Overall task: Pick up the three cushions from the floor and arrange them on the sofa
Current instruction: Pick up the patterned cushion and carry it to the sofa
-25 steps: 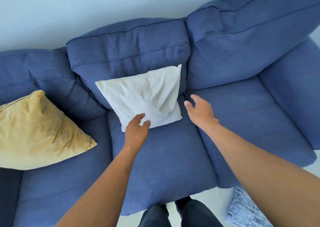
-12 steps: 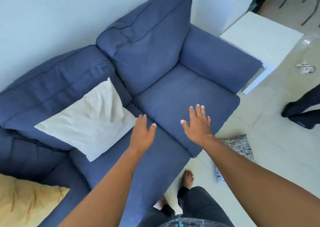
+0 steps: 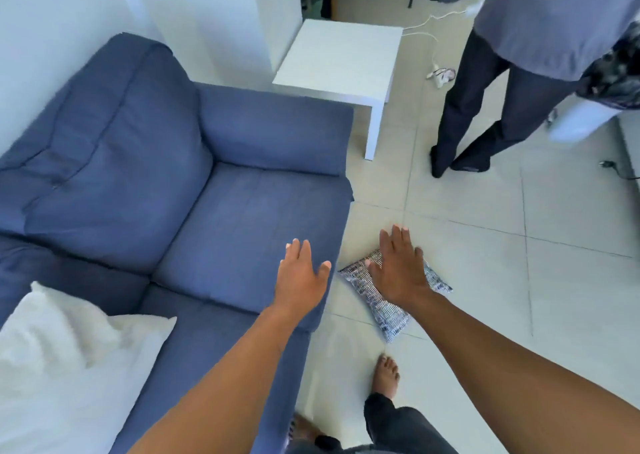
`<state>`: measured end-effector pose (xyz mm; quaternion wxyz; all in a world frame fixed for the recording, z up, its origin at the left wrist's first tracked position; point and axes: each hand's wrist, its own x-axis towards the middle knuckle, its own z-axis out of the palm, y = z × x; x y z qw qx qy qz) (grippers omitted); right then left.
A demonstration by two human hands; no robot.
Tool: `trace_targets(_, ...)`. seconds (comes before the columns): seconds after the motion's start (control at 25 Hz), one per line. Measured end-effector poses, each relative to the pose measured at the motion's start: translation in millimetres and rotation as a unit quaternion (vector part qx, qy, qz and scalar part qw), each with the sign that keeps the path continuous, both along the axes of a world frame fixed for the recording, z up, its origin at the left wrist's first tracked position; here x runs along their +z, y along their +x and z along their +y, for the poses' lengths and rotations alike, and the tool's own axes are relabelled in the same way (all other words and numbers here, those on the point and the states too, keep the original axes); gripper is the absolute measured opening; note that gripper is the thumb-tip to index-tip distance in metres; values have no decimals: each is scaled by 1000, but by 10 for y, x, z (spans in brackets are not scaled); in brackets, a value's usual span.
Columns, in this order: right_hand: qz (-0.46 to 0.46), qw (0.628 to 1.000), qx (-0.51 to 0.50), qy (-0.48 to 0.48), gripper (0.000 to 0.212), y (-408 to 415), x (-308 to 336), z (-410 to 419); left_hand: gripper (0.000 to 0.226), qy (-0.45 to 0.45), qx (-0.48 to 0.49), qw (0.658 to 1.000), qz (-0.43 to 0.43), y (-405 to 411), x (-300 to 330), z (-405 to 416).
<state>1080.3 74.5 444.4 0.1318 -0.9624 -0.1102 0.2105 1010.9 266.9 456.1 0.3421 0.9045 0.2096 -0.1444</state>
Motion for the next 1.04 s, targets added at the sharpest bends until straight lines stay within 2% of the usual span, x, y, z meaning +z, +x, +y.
trace_targets(0.24,16,998,-54,-21,75,447,-240,-888,76,23,-93,995,33,802,-255,-797)
trace_targets(0.4,43,995,-90,-7,77,670,-451,-1040,75,38,-138,988,53,1149,-430,-959)
trace_targets(0.68,68,975,-208,32,75,978,-928,-1179,70,39,-209,973,89,1837,-947,-1082)
trace_targets(0.84,118,958,-261,31,76,1091,-1695,-1351,69,42,-234,963,128,2154,-1712,-1190)
trace_targets(1.04,171,944,-279,40,79,1280,-3214,-1481,66,52,-202,963,172,2529,-3197,-1327)
